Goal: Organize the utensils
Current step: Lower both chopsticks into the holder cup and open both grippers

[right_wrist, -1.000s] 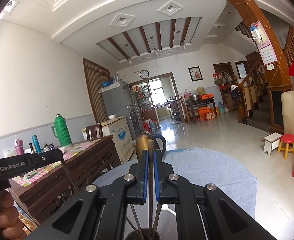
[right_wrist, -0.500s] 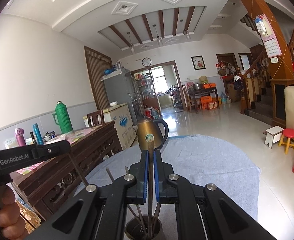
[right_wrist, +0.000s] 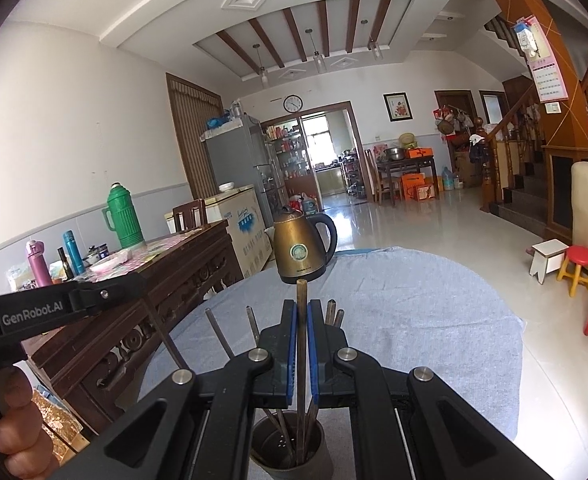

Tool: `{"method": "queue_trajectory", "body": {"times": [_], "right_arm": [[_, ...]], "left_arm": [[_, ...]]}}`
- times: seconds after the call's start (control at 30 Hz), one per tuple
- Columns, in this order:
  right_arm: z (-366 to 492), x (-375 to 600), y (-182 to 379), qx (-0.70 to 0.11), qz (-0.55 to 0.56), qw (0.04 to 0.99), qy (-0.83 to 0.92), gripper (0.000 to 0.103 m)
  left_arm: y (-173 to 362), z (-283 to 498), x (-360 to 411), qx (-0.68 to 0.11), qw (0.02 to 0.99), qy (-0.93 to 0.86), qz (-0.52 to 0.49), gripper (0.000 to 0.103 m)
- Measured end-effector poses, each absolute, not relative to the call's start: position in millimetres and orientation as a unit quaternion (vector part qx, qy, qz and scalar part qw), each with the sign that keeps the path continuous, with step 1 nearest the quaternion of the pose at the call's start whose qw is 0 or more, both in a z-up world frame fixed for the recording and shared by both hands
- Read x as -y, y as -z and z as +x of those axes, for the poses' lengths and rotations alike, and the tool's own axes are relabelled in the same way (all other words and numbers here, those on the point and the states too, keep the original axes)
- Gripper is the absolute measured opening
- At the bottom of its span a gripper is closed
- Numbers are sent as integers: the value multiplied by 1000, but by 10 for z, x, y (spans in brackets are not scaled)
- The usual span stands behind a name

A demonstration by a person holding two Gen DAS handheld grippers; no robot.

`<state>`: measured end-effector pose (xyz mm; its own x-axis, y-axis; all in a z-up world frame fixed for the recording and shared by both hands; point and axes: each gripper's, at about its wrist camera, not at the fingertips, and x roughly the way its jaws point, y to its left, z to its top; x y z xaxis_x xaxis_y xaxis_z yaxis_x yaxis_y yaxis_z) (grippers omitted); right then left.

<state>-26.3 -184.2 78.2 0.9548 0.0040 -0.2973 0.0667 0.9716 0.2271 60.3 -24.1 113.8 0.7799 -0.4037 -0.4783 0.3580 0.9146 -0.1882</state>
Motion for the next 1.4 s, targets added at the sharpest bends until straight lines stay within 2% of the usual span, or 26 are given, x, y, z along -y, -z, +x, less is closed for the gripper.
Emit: {"method": "queue_trajectory", "body": {"times": [1.4], "right_arm": [[-139,1877,-491,-196,147,969,8,6]], "left_arm": [[-867,768,279,-308,933,183,-40,5]]}}
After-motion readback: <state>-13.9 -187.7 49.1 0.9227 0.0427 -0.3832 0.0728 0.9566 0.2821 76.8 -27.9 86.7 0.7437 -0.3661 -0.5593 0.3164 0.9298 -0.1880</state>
